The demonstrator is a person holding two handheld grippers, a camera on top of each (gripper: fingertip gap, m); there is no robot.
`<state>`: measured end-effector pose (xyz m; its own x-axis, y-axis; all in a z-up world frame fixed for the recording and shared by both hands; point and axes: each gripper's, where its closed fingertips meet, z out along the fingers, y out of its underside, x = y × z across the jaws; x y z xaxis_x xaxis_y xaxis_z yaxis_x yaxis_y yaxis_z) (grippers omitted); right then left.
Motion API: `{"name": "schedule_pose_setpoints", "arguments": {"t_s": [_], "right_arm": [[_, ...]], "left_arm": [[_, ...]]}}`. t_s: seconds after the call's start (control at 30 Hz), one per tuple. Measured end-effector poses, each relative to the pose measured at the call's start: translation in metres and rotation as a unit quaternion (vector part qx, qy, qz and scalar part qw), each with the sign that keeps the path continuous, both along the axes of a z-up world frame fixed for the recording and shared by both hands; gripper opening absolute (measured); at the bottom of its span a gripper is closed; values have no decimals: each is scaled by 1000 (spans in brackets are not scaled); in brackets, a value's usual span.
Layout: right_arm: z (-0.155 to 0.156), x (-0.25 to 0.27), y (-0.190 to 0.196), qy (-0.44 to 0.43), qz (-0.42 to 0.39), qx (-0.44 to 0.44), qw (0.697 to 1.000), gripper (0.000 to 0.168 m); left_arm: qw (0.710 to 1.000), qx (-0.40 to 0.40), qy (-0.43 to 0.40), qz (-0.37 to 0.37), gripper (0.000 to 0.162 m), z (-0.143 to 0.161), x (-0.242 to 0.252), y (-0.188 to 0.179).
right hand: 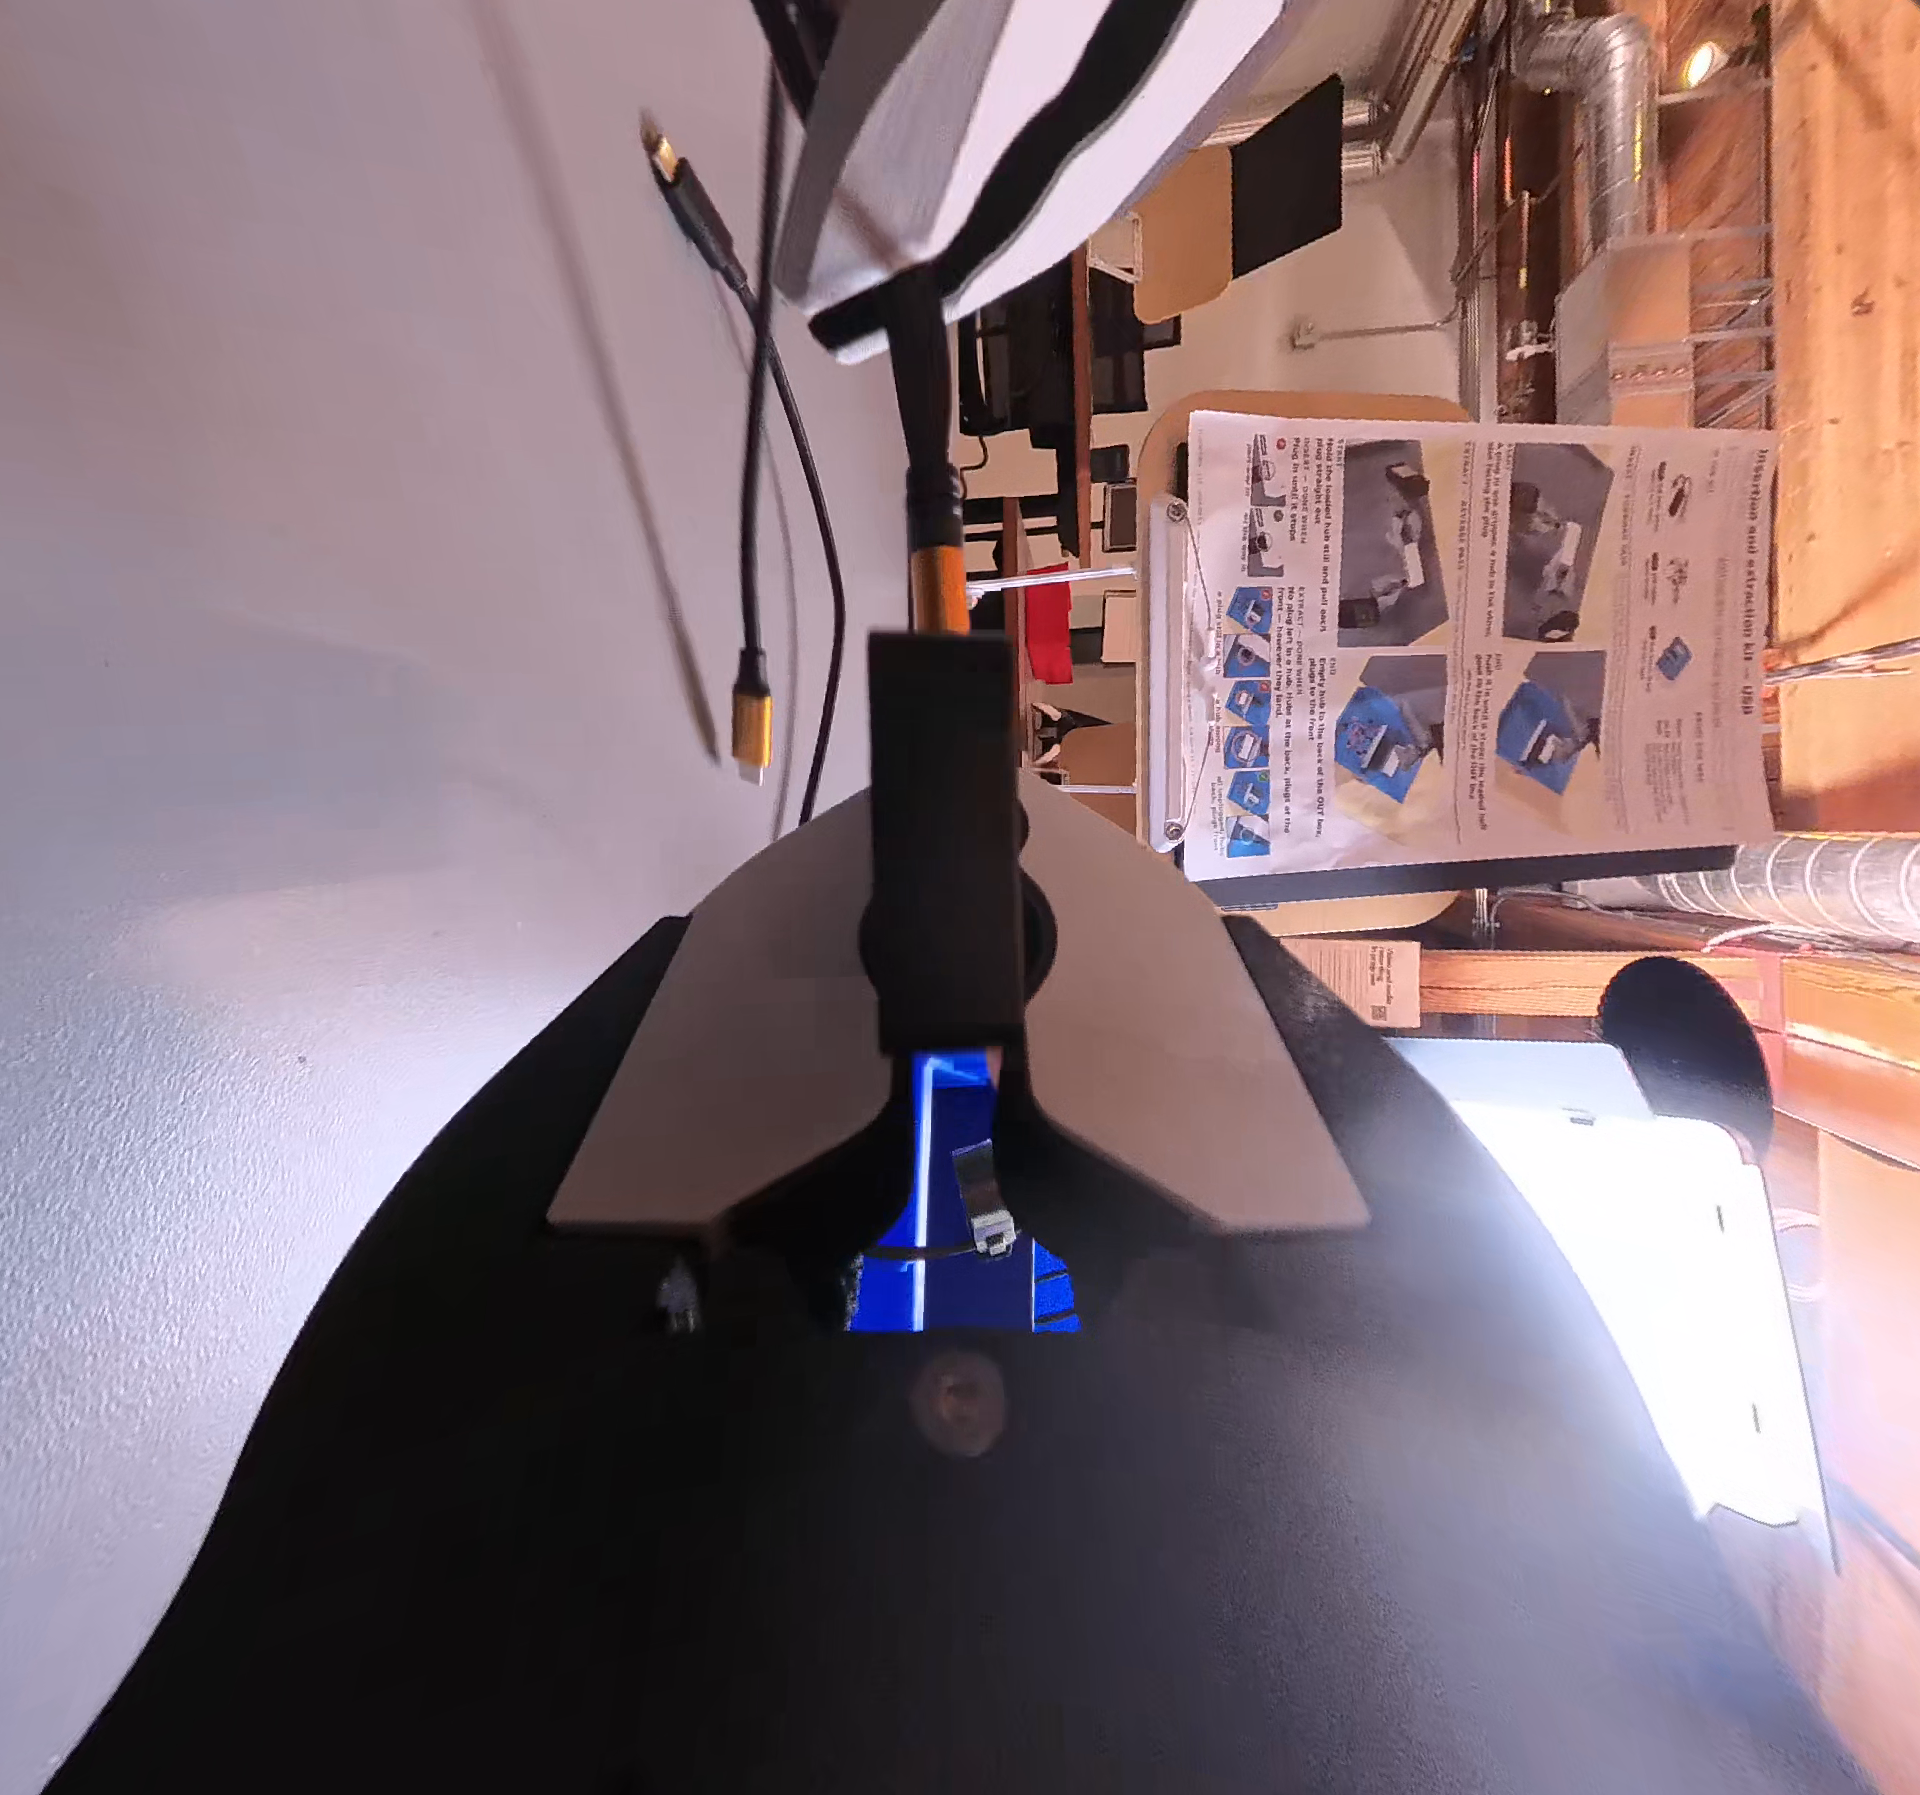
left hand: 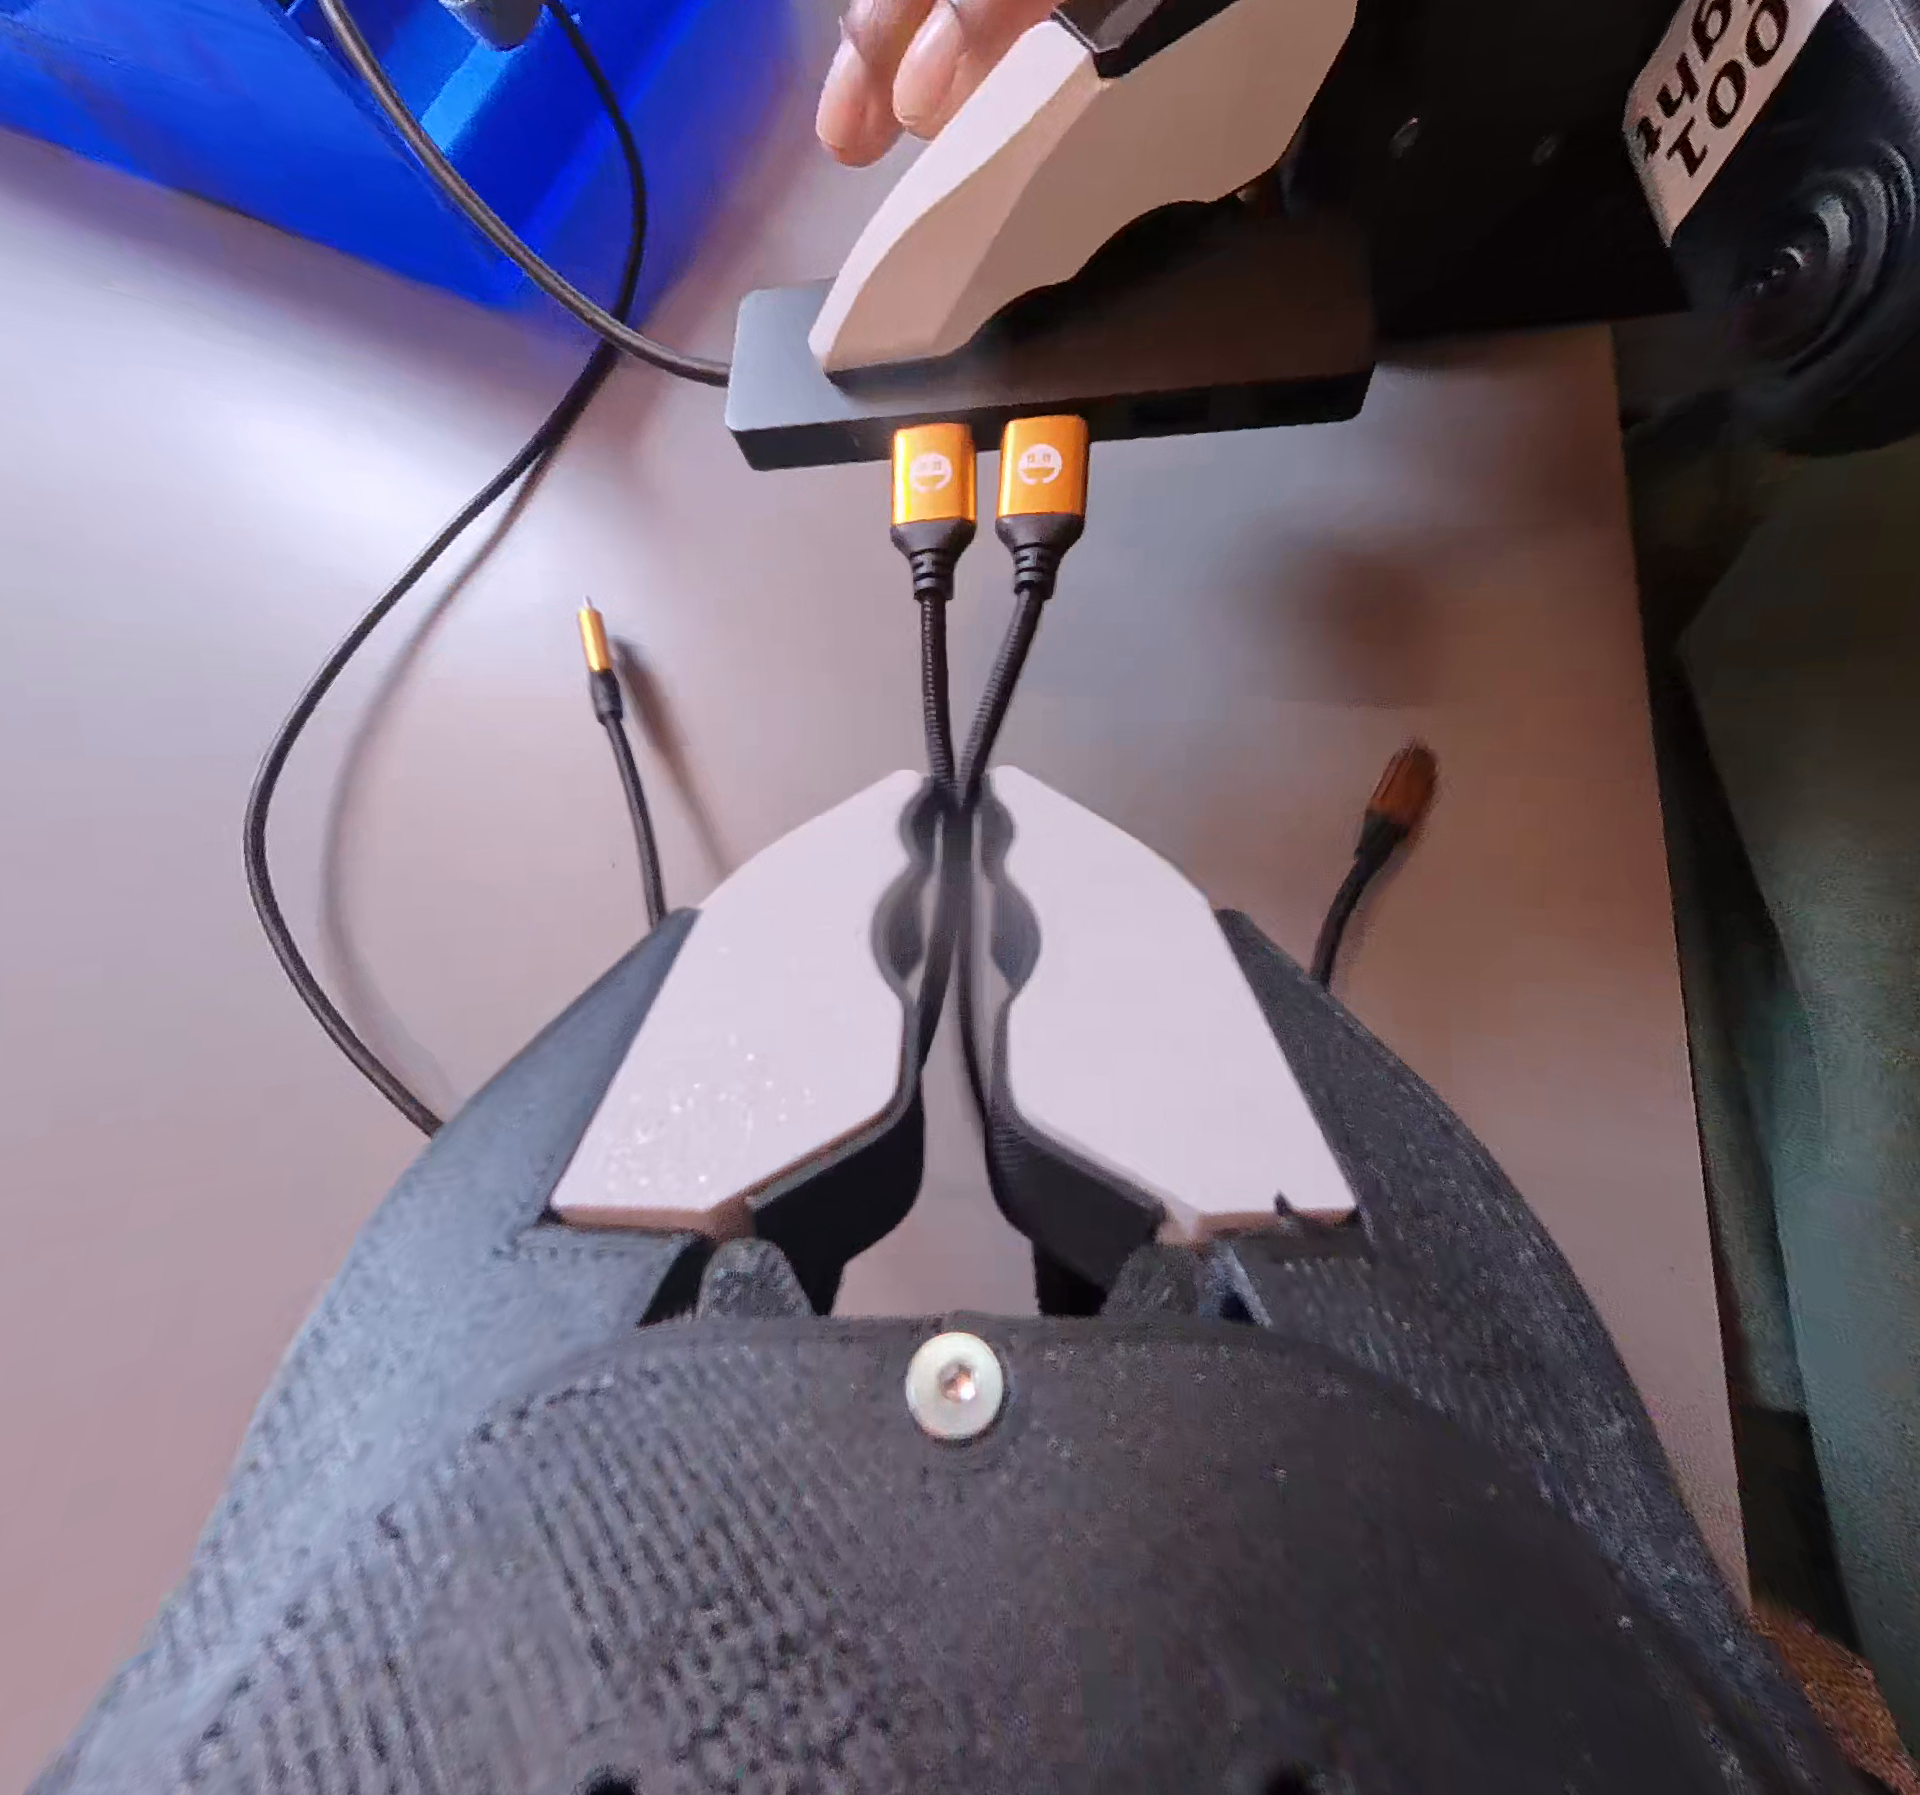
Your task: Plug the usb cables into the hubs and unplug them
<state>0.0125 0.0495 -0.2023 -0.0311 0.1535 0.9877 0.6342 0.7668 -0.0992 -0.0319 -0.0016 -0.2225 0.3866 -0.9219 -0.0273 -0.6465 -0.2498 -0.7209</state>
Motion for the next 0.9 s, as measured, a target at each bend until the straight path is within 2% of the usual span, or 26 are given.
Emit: {"name": "schedule_pose_setpoints", "arguments": {"t_s": [0.1,0.2,0.27,0.33,0.37,0.4,0.43,0.5,0.67,0.73,0.83,0.9], "right_arm": [[-7,-1,-1,-4,10,-40,999,13],[-20,-1,-12,-2,50,-185,981,23],[-23,2,-32,-11,95,-352,931,33],[-11,11,-58,-30,142,-518,843,44],[5,13,-64,-19,161,-566,808,48],[22,11,-62,4,171,-587,791,48],[36,7,-56,28,166,-592,788,47],[46,-6,-42,39,122,-587,799,47],[20,-37,-44,-82,53,-533,840,44],[14,-42,-49,-124,53,-520,844,32],[14,-46,-54,-148,73,-511,844,31],[20,-49,-54,-147,81,-489,856,31]], "left_arm": [[1000,19,-3,9,5,7,-4,5],[999,46,14,23,4,13,-14,11],[996,74,31,33,4,18,-22,14],[994,97,36,40,4,25,-27,16],[993,105,36,40,4,28,-27,17],[993,111,32,36,4,32,-26,17],[993,115,27,31,4,34,-24,15],[991,129,31,24,4,37,-20,13],[983,176,47,8,4,46,-8,4],[978,202,62,7,4,50,-10,3],[977,210,35,-14,5,56,-10,-4],[976,218,13,-15,5,63,-11,-5]]}}
